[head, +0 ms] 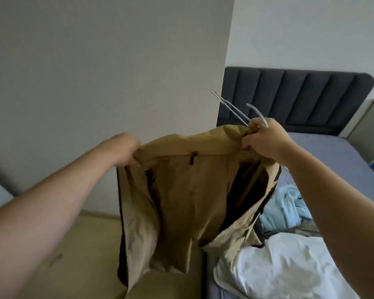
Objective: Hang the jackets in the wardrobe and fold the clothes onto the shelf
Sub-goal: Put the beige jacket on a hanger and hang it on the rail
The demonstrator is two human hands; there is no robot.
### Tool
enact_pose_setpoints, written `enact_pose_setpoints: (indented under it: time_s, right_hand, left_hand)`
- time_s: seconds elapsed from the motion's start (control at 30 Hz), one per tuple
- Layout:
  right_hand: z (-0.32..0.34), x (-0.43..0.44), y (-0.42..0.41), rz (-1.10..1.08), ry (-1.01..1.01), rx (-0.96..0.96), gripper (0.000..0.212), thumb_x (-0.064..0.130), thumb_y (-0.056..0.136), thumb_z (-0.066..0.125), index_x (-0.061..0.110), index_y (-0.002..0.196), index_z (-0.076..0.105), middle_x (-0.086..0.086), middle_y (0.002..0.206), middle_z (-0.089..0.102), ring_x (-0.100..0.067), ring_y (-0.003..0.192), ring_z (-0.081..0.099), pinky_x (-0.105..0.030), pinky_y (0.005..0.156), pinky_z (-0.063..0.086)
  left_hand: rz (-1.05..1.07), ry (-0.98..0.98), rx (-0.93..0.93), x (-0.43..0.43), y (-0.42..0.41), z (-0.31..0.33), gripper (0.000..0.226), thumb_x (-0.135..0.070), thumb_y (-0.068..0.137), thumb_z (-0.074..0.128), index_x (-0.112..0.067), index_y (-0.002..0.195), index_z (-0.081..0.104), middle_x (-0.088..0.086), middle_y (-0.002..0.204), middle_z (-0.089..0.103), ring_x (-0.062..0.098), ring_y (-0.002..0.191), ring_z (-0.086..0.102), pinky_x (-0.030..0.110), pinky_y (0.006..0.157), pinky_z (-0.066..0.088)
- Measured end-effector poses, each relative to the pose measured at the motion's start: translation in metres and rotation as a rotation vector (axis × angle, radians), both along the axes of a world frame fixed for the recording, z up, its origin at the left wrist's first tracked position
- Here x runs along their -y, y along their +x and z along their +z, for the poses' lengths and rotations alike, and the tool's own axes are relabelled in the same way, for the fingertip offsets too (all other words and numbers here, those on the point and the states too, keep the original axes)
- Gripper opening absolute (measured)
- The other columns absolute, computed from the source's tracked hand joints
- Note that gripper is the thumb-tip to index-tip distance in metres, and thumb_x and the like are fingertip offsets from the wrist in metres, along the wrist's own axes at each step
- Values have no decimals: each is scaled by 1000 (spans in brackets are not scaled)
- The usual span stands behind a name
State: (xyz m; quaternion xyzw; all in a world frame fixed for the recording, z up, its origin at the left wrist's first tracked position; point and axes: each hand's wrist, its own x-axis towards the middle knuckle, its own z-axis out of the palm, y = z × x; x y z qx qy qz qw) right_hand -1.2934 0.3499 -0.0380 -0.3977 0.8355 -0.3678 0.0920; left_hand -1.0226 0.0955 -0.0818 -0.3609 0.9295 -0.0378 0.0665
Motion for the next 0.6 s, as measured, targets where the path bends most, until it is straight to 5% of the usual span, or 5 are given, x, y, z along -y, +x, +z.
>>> enact_pose_setpoints:
  time_s: [0.17, 0.3, 0.4, 0.6]
  right_hand:
    - [33, 0, 65, 95, 152, 61, 22, 11, 69, 78, 16, 67, 56, 1, 64, 53, -15, 62, 50, -25, 52, 35]
    - [50, 0, 107, 183, 122, 65, 29, 16, 70, 80, 27, 60, 56, 3, 70, 54, -15, 67, 51, -26, 55, 35]
    - [48, -14, 139, 247, 103, 65, 29, 22, 68, 84, 27, 61, 56, 2, 71, 56, -16, 69, 53, -28, 57, 38]
    - [25, -53, 190, 341, 46, 141, 33, 23, 70, 84, 26, 65, 51, 1, 69, 52, -17, 66, 49, -28, 57, 37]
  left_hand:
    - [203, 38, -67, -3, 73, 3, 21, -31, 88, 58, -22, 106, 62, 8, 120, 63, 28, 107, 63, 30, 78, 50]
    - [492, -22, -208, -18, 135, 3, 17, -18, 85, 56, -20, 96, 69, 6, 99, 66, 28, 89, 64, 28, 66, 44]
    - [786, 147, -529, -43, 185, -13, 12, -21, 86, 61, -14, 86, 71, 10, 90, 67, 28, 74, 58, 31, 64, 45]
    - [1243, 514, -1329, -116, 255, -42, 29, -15, 86, 71, -13, 115, 68, 14, 123, 64, 33, 104, 61, 43, 89, 55]
